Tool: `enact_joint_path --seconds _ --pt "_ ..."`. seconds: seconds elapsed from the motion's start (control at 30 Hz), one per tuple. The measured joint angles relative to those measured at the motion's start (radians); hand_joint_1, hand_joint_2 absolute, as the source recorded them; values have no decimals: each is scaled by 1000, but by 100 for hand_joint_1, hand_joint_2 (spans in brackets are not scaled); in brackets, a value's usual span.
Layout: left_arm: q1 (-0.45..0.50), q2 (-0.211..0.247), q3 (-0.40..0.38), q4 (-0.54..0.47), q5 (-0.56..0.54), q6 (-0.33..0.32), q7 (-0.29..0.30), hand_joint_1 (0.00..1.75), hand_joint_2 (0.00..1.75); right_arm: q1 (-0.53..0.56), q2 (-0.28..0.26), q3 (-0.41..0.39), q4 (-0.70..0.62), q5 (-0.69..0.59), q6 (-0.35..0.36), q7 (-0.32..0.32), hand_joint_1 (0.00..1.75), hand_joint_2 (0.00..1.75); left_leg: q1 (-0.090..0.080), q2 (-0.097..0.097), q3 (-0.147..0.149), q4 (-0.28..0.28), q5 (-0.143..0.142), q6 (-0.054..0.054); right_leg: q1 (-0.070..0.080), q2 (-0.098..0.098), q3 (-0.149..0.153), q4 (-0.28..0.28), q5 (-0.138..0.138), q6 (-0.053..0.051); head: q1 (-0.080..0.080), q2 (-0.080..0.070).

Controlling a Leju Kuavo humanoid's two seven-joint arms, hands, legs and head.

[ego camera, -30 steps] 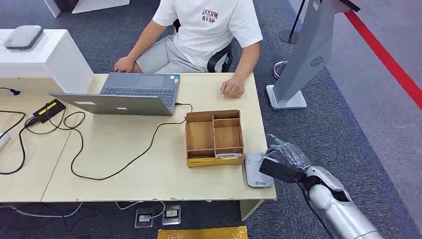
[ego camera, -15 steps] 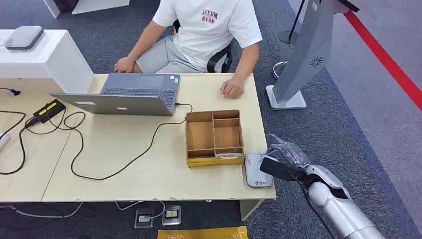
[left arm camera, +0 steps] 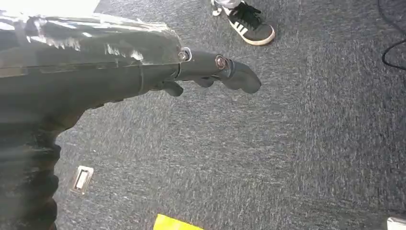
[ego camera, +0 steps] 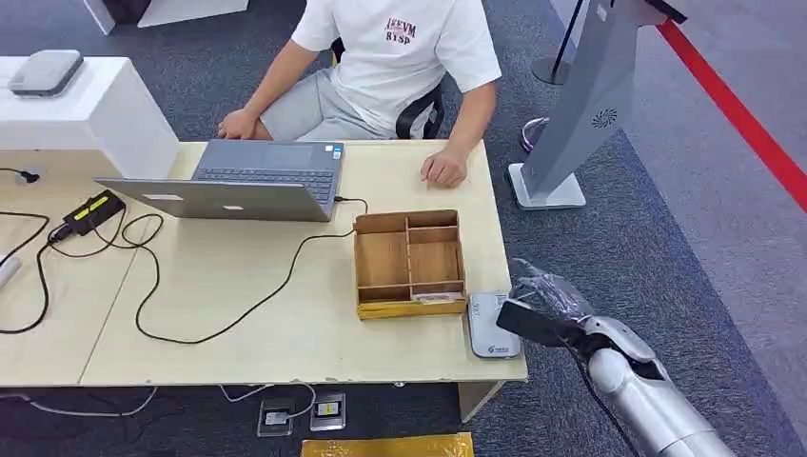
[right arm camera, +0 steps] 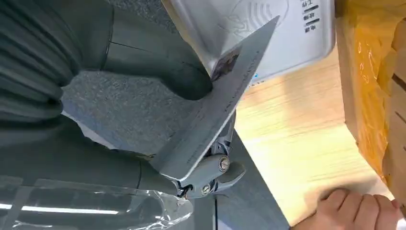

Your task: Pass the card to the sensor for recognition and then transmit it.

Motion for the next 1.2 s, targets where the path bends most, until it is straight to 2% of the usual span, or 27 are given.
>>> enact_joint_path --seconds 0.07,0.23,0.63,0.73,0.87,1.0,1.2 --pt "0 0 0 0 4 4 -2 0 175 -15 1 -8 5 -25 -18 3 175 175 0 0 0 0 0 0 0 0 0 0 0 0 0 0" --pt "0 -1 0 0 8 8 -6 0 175 -92 -2 -63 5 -98 -5 14 175 175 0 0 0 0 0 0 0 0 -1 0 1 0 0 0" --pt "0 -16 0 0 8 15 -29 0 175 -268 -14 -127 5 -101 13 -16 175 175 0 0 -1 0 0 0 0 0 -1 0 1 0 0 0" --pt "0 -20 0 0 9 17 -35 0 175 -312 -14 -126 5 -92 12 -38 175 175 0 1 -2 0 0 0 0 0 -1 1 1 0 -1 0" --pt "0 -25 0 0 -13 12 -35 0 175 -430 -8 -110 24 -31 -5 -79 175 175 0 1 -2 0 0 0 0 0 -2 1 1 0 0 0" --pt "-8 -29 -2 0 -42 -1 -35 0 175 -544 44 -63 137 44 -82 -123 175 175 1 0 -2 0 1 0 1 -1 -2 1 1 0 0 0" --pt "-14 -32 -3 0 -57 -8 -31 0 175 -615 90 -19 245 94 -126 -139 175 175 0 -4 -5 0 2 1 0 -3 -3 1 1 0 0 0"
